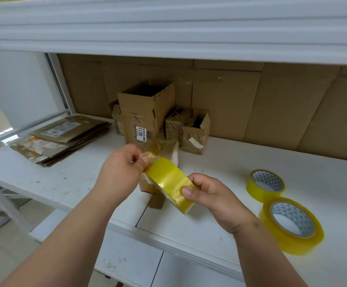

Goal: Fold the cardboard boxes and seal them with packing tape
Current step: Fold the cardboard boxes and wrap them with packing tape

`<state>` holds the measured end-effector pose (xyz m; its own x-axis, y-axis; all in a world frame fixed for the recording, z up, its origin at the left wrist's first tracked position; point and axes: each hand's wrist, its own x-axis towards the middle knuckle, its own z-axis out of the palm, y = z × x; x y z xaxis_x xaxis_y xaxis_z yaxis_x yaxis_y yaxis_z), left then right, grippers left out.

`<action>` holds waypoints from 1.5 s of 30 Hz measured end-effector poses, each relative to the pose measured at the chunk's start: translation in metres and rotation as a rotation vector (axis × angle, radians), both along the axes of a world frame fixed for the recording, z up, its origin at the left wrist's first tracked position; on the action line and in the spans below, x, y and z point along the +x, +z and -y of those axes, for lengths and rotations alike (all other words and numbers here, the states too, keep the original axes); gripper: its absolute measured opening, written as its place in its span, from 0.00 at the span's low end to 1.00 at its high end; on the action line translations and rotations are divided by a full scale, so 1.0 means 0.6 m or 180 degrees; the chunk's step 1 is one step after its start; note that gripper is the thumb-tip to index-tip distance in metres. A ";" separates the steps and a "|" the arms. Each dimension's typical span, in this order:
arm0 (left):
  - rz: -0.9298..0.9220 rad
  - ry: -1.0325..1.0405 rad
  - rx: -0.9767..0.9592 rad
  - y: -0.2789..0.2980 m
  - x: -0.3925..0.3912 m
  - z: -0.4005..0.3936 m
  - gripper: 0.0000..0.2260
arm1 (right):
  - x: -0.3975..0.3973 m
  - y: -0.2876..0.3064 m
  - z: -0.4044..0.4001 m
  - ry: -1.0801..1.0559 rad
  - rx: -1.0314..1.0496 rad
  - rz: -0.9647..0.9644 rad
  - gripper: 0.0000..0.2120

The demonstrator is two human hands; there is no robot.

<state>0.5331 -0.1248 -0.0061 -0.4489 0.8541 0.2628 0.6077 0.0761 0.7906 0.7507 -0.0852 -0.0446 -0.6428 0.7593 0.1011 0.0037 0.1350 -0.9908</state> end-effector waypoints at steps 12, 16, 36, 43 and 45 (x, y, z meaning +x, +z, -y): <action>0.1276 0.0177 0.0413 0.013 -0.037 -0.002 0.08 | 0.012 0.024 -0.042 -0.0099 -0.0118 -0.0073 0.20; 0.1437 0.0260 0.0446 0.011 -0.053 -0.011 0.08 | 0.013 0.031 -0.057 -0.0256 -0.0008 0.0257 0.21; 0.2297 0.0617 -0.0070 -0.073 -0.111 -0.088 0.06 | -0.037 0.047 -0.147 -0.0900 0.0572 0.2141 0.08; 0.2263 0.0729 -0.0089 -0.094 -0.120 -0.095 0.05 | -0.051 0.041 -0.160 -0.0843 0.0626 0.2340 0.07; 0.2265 0.0748 -0.0115 -0.101 -0.119 -0.095 0.05 | -0.054 0.039 -0.164 -0.0786 0.0686 0.2465 0.08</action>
<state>0.4617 -0.0679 -0.0664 -0.6716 0.7173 -0.1854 -0.0848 0.1742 0.9811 0.7184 0.0132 -0.0211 -0.4080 0.9019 -0.1414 0.7264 0.2269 -0.6487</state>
